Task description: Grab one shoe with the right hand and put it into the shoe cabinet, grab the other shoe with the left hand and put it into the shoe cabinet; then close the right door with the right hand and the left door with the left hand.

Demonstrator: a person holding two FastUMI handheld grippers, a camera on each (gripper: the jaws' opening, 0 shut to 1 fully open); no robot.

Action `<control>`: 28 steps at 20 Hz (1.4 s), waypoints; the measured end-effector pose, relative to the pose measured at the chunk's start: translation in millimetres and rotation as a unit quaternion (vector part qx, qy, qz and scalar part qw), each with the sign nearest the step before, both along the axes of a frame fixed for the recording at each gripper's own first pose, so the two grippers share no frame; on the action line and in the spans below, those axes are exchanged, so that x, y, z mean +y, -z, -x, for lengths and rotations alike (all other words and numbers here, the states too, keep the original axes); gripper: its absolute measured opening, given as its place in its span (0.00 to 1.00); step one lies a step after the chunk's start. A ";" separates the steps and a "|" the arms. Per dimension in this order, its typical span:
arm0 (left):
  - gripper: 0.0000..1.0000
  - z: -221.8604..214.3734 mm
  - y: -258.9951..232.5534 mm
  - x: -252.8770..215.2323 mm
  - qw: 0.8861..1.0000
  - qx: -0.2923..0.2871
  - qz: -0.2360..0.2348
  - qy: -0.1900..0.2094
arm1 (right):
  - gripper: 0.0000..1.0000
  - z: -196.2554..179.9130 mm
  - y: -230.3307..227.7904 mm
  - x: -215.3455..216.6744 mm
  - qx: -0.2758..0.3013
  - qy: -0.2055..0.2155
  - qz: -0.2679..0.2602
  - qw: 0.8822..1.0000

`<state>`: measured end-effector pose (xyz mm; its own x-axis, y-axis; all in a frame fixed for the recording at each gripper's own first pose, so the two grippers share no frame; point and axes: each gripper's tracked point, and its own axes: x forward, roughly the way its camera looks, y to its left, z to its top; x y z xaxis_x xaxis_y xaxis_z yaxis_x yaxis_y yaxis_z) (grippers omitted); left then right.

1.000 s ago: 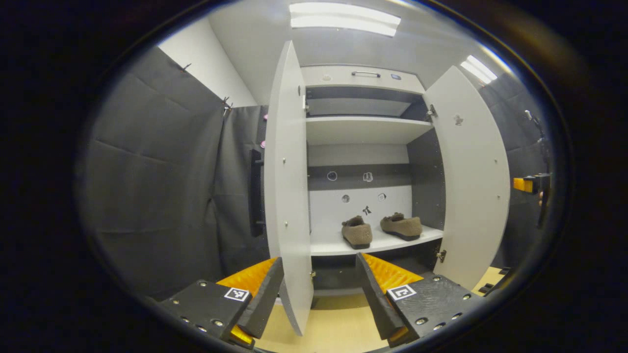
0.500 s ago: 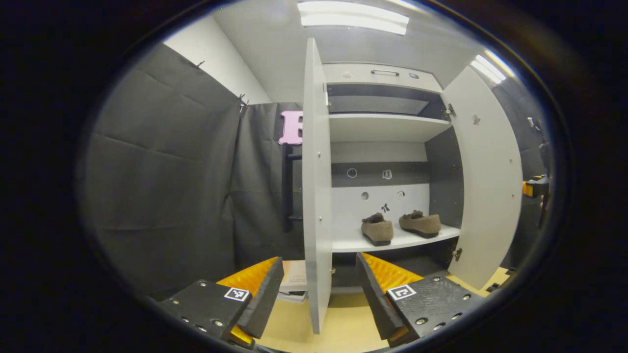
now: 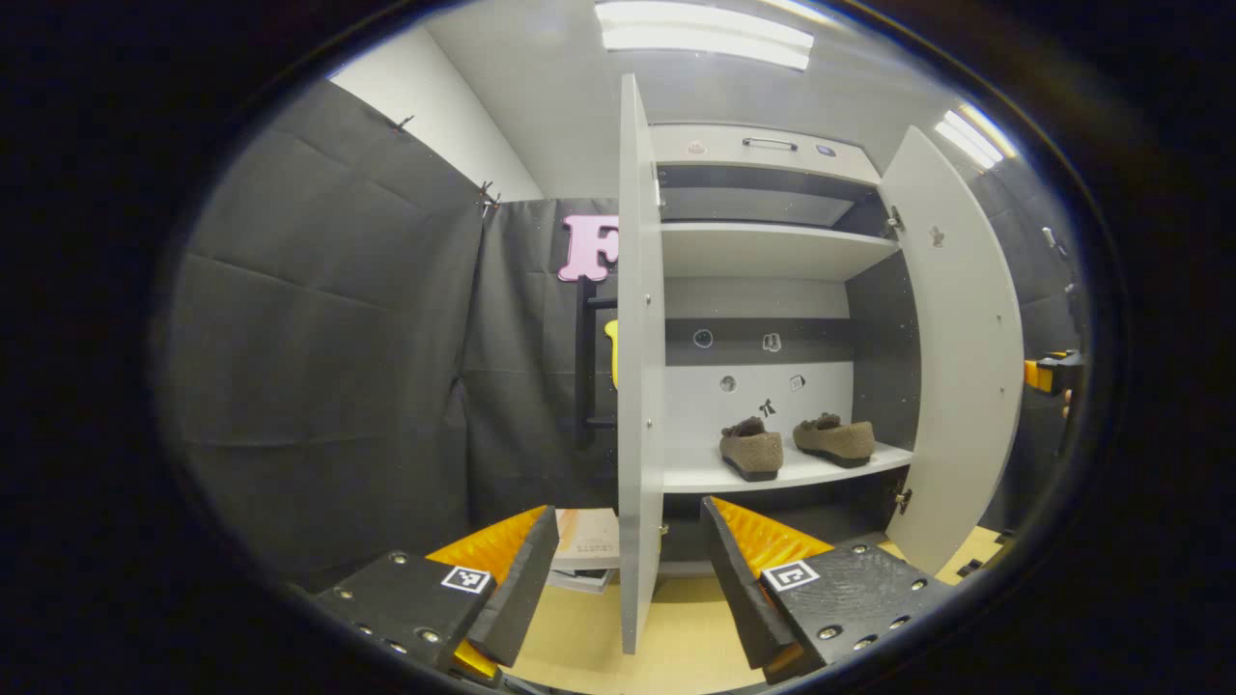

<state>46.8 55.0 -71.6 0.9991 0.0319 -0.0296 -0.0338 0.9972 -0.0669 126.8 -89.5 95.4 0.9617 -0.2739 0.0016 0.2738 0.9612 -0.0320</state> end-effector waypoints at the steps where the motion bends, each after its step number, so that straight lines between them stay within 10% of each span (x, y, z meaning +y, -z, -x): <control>1: 0.93 0.3 1.0 0.4 1.000 0.002 -0.001 -0.001 | 0.94 0.0 0.1 6.3 -0.001 -0.006 -0.001 1.000; 28: 0.85 -1.9 5.5 16.7 0.996 0.026 0.004 -0.082 | 0.95 -68.6 4.7 130.3 0.005 -0.182 -0.014 0.983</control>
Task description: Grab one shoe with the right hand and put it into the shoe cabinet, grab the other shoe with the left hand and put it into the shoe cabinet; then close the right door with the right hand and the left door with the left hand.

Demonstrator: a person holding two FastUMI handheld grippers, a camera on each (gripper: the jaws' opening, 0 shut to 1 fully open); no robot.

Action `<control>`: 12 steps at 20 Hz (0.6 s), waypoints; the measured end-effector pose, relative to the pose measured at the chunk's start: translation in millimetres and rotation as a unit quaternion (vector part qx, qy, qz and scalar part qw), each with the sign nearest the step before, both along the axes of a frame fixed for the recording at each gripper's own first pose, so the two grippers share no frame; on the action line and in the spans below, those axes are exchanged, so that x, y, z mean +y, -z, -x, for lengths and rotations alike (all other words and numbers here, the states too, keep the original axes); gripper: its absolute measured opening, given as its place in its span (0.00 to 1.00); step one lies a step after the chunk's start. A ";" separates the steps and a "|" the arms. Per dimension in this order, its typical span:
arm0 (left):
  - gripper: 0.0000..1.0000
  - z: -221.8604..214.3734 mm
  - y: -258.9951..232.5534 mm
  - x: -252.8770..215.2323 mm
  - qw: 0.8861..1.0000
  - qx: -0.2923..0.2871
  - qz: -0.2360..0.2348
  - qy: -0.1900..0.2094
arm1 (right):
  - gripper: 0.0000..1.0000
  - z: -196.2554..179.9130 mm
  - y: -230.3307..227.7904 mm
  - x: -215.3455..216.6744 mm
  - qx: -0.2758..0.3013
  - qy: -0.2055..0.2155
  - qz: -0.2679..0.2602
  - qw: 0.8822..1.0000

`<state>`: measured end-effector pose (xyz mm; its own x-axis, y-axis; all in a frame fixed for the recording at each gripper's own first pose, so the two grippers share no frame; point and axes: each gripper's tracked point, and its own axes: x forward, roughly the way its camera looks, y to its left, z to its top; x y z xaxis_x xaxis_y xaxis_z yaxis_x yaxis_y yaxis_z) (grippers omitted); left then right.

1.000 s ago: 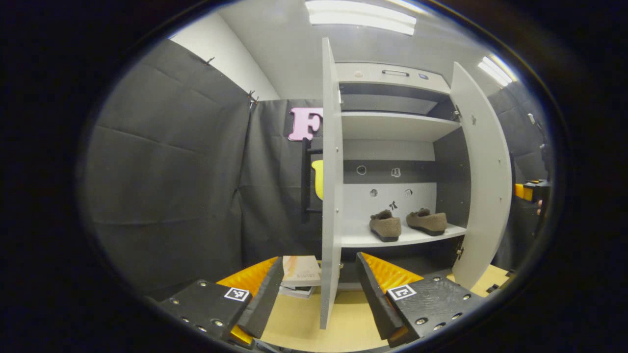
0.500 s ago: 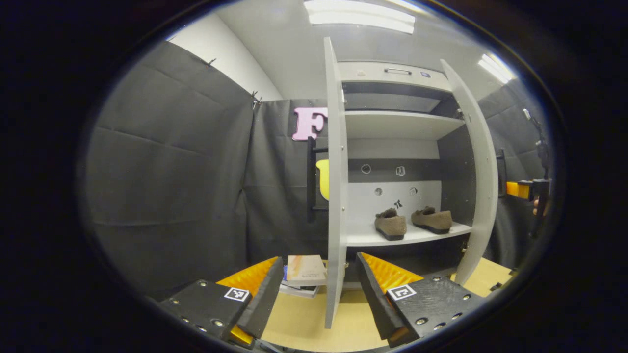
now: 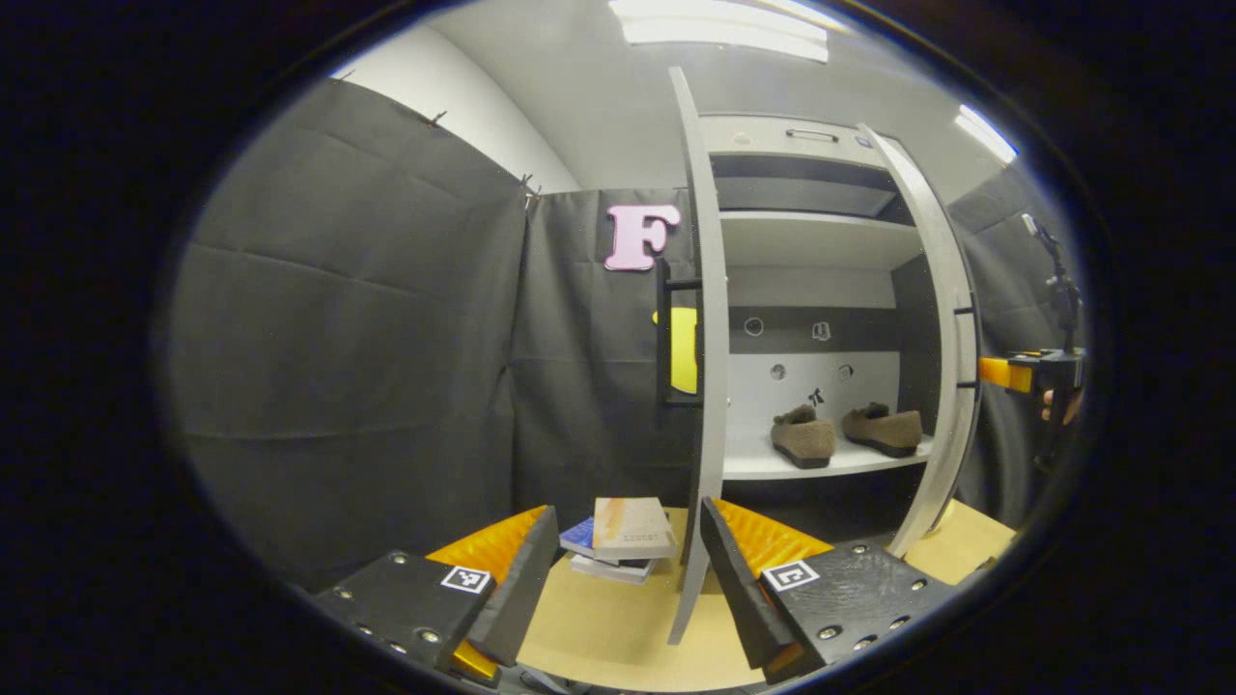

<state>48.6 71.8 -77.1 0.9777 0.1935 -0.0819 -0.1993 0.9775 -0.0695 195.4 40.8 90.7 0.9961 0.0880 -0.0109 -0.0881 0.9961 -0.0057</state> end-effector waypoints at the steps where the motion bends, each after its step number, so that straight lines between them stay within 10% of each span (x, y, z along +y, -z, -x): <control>1: 0.92 -0.1 0.5 1.4 1.000 0.001 0.001 -0.004 | 0.95 -0.9 1.4 -1.6 0.002 0.002 -0.004 1.000; 12: 0.92 -17.7 -14.6 23.8 0.998 -0.035 0.002 -0.055 | 0.98 38.4 39.3 -91.9 0.033 0.060 0.029 0.997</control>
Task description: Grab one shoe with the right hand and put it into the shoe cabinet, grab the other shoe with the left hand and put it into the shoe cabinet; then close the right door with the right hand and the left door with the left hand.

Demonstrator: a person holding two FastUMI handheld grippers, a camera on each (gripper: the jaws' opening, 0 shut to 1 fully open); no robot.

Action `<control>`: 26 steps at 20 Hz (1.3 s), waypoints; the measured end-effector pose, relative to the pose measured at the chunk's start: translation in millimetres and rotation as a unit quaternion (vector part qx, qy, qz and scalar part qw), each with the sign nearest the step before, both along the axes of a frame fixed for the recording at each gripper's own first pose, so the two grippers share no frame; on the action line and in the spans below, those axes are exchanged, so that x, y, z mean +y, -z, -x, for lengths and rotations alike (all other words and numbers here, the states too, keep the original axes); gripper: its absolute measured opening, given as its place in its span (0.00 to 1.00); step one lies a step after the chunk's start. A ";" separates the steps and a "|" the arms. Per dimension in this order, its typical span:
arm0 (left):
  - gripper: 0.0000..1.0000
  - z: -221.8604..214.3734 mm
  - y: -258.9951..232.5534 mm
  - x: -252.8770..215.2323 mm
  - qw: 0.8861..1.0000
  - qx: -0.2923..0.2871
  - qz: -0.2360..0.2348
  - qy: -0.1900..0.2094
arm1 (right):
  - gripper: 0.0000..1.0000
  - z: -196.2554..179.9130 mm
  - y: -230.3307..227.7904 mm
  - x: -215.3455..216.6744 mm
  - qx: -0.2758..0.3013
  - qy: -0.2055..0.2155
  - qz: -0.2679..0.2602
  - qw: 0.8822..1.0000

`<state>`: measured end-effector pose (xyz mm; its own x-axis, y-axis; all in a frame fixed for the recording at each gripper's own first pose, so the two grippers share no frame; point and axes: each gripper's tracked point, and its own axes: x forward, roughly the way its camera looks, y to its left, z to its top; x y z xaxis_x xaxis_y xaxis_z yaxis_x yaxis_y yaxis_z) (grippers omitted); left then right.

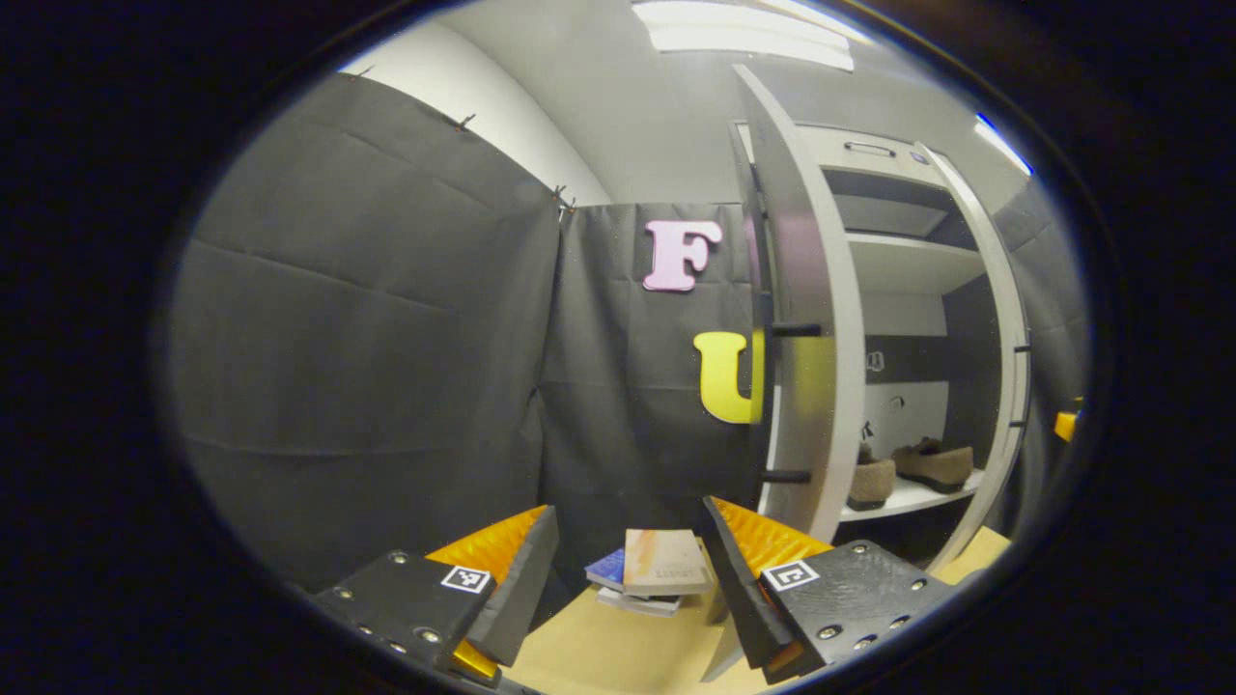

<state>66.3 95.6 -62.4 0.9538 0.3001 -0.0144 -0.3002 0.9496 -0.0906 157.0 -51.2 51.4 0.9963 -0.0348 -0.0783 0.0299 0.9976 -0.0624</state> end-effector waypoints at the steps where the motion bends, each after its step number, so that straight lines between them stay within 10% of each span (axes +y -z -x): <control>1: 0.92 -2.5 -2.7 0.8 1.000 -0.004 0.001 -0.002 | 0.98 3.0 4.3 -7.5 0.005 0.005 -0.003 1.000; 26: 0.93 -25.0 -19.4 -31.3 0.997 -0.028 -0.021 0.061 | 0.98 18.4 27.9 -23.5 0.015 0.027 -0.033 0.999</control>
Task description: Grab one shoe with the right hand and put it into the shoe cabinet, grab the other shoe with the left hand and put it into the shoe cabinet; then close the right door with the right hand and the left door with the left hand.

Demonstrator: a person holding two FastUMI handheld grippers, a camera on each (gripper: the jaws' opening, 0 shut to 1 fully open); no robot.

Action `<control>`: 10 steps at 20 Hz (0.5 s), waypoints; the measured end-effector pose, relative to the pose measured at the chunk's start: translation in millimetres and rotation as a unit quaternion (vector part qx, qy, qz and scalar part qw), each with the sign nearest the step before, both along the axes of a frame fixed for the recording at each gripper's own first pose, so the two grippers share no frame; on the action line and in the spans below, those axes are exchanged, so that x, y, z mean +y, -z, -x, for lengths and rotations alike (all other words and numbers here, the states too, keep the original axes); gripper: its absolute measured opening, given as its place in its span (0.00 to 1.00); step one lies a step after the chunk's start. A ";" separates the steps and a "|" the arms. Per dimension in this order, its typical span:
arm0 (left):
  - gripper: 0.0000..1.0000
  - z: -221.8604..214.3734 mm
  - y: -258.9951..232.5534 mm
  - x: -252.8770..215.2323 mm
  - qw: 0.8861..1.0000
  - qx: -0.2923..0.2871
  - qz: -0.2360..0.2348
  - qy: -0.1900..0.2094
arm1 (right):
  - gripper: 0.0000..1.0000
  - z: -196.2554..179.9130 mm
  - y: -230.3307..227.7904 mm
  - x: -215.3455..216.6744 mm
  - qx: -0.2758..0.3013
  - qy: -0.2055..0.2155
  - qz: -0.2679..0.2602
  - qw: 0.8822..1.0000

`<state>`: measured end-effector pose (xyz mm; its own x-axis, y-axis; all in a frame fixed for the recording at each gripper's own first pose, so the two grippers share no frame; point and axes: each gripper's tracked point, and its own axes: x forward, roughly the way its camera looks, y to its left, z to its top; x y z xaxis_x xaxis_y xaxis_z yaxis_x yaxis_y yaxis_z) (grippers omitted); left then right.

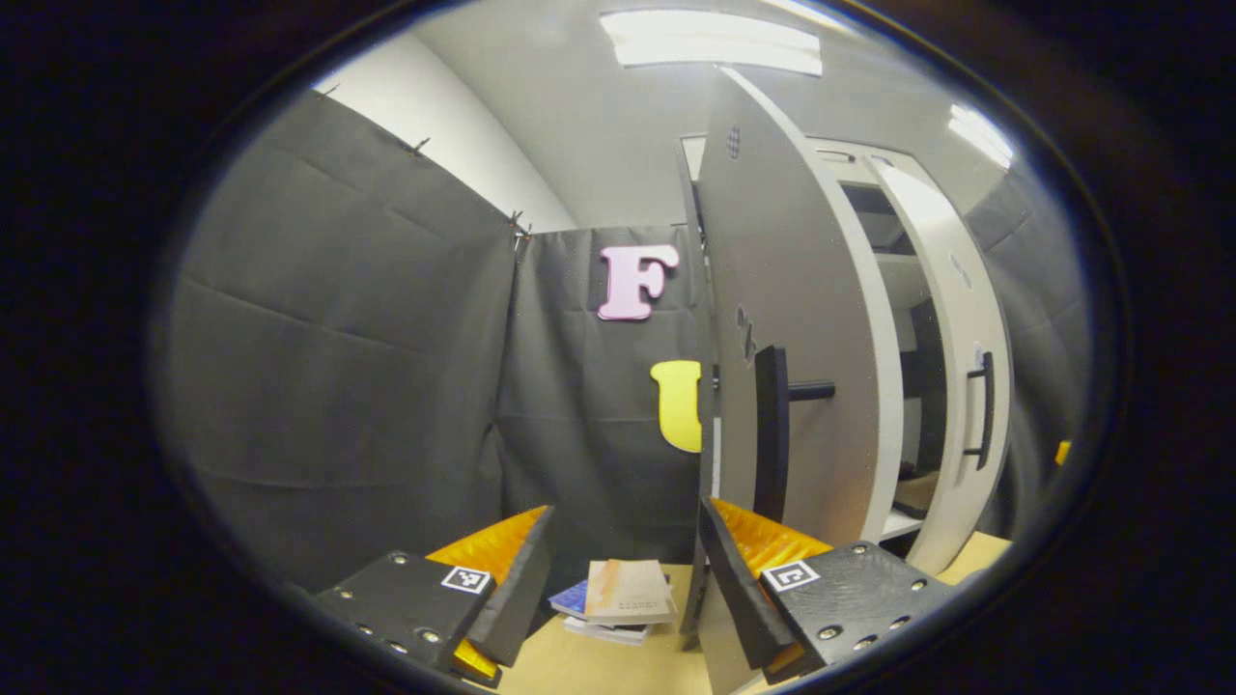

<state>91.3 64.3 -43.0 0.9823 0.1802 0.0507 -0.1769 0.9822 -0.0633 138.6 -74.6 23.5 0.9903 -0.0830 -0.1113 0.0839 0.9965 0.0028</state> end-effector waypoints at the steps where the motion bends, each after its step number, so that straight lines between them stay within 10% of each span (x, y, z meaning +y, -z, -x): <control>1: 0.93 0.2 -0.3 -5.6 1.000 -0.001 0.003 0.010 | 0.98 0.2 -1.2 1.7 -0.001 -0.001 0.000 1.000; 10: 0.86 -10.9 -5.7 -36.0 0.998 -0.017 0.015 0.059 | 0.98 6.3 -8.8 15.4 -0.005 -0.009 0.010 1.000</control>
